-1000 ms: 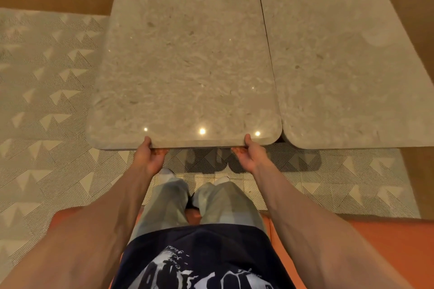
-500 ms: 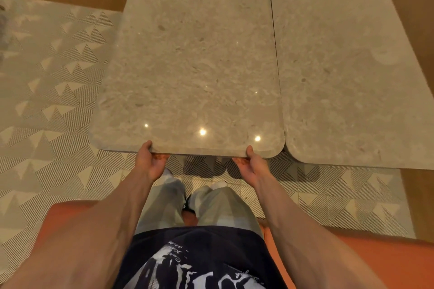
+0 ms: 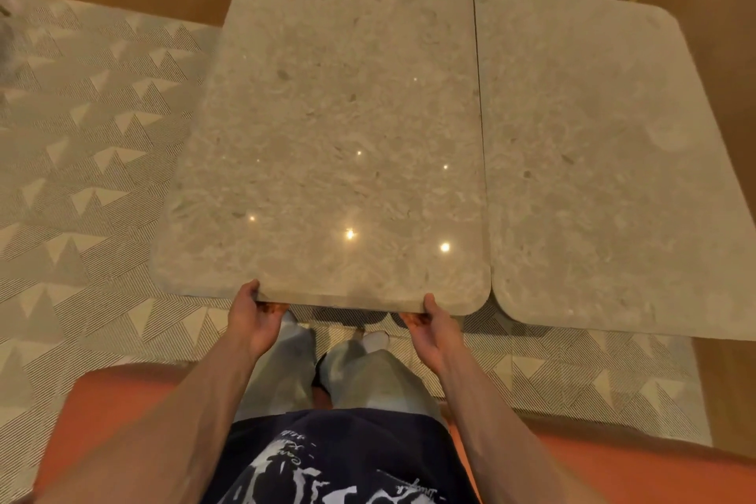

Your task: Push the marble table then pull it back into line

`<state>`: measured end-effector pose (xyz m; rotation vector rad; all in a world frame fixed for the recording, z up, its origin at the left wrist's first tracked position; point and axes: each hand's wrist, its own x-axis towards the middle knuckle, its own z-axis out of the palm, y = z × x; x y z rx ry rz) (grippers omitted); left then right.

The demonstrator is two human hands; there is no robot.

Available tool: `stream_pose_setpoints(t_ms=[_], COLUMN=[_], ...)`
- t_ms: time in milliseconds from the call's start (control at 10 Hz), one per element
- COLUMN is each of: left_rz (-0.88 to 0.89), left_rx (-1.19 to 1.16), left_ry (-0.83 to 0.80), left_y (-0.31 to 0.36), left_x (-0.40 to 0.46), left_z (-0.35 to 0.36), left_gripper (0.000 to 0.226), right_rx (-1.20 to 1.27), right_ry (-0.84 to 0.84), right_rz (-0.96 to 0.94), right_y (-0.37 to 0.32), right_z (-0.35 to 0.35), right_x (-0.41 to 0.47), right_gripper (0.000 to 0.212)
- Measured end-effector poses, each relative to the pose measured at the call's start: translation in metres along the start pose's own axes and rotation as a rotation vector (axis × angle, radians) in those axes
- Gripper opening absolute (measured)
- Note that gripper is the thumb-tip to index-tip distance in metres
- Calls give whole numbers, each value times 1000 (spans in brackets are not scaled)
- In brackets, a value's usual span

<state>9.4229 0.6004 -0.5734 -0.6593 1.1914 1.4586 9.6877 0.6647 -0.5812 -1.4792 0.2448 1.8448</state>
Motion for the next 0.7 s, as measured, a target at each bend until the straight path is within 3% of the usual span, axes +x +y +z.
stream_pose_setpoints(t_ms=[200, 300, 400, 500, 600, 700], left_rz=[-71, -169, -189, -43, 135, 184], left_rx=[-12, 284, 837, 1187, 1098, 953], left_ry=[57, 117, 142, 166, 180, 113], left_y=[9, 26, 45, 78, 105, 136], left_x=[3, -2, -11, -19, -23, -40], left_z=[5, 6, 7, 6, 10, 20], left_gripper=[27, 29, 35, 28, 22, 27], right_rx=[40, -156, -712, -1067, -1081, -1085], right_ry=[-9, 38, 96, 65, -38, -191], right_rz=[76, 82, 45, 34, -2, -42], right_y=[-7, -15, -24, -38, -33, -7], right_z=[9, 10, 7, 32, 77, 148], right_x=[-5, -10, -19, -26, -23, -18], right_gripper=[18, 21, 34, 30, 21, 18])
